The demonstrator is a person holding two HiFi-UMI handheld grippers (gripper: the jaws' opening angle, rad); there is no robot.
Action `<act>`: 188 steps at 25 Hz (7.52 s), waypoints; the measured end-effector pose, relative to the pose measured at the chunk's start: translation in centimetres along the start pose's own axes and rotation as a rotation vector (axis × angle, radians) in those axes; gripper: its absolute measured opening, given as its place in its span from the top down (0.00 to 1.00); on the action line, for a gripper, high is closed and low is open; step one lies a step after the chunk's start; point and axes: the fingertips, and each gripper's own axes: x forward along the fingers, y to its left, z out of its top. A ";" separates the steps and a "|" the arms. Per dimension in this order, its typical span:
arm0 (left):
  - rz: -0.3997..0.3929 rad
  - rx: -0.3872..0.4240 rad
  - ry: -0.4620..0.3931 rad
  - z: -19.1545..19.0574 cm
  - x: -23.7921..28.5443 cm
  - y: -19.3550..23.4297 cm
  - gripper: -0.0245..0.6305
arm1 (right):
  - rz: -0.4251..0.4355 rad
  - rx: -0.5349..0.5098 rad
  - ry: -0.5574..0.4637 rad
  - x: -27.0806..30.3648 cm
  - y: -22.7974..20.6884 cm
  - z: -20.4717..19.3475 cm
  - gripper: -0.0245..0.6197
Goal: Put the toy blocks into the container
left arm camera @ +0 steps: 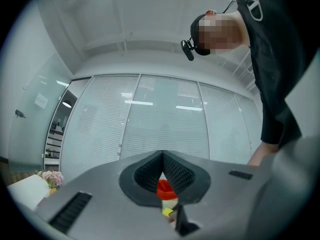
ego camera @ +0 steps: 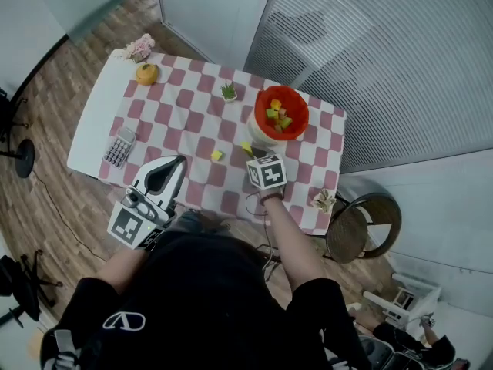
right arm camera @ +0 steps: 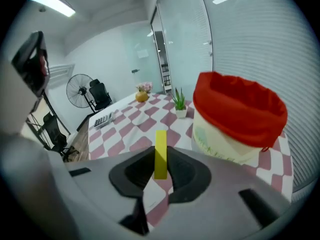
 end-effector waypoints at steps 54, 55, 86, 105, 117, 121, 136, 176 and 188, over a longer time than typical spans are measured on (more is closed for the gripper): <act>-0.095 0.002 0.020 -0.4 2.9 -2.0 0.95 | -0.403 -0.219 -1.027 -25.3 -4.6 18.2 0.85; -0.088 -0.004 0.016 -0.1 2.9 -2.0 0.95 | -0.409 -0.215 -1.021 -24.7 -5.3 18.6 0.85; -0.011 0.004 -0.004 1.1 0.9 -1.1 0.95 | -0.333 0.011 -0.429 -7.1 -15.2 12.6 0.58; -0.015 0.007 0.022 0.0 1.0 -0.5 0.95 | -0.145 -0.243 -0.908 -23.0 4.1 17.7 0.63; -0.040 0.017 0.077 -2.1 0.2 0.0 0.95 | -0.072 -0.212 -0.933 -25.1 11.2 12.4 0.63; -0.036 0.010 0.031 -0.6 0.9 0.0 0.95 | -0.067 -0.199 -0.927 -25.0 11.1 12.3 0.62; -0.002 0.014 -0.014 0.5 -0.2 1.0 0.95 | 0.083 -0.250 -0.569 -9.5 9.8 10.4 0.56; 0.043 -0.008 0.041 -0.8 -0.6 1.2 0.95 | 0.226 -0.414 0.143 5.2 8.0 1.8 0.74; -0.056 -0.025 -0.001 -0.2 3.1 -0.4 0.95 | 0.103 -0.299 -0.532 -14.2 7.2 13.8 0.74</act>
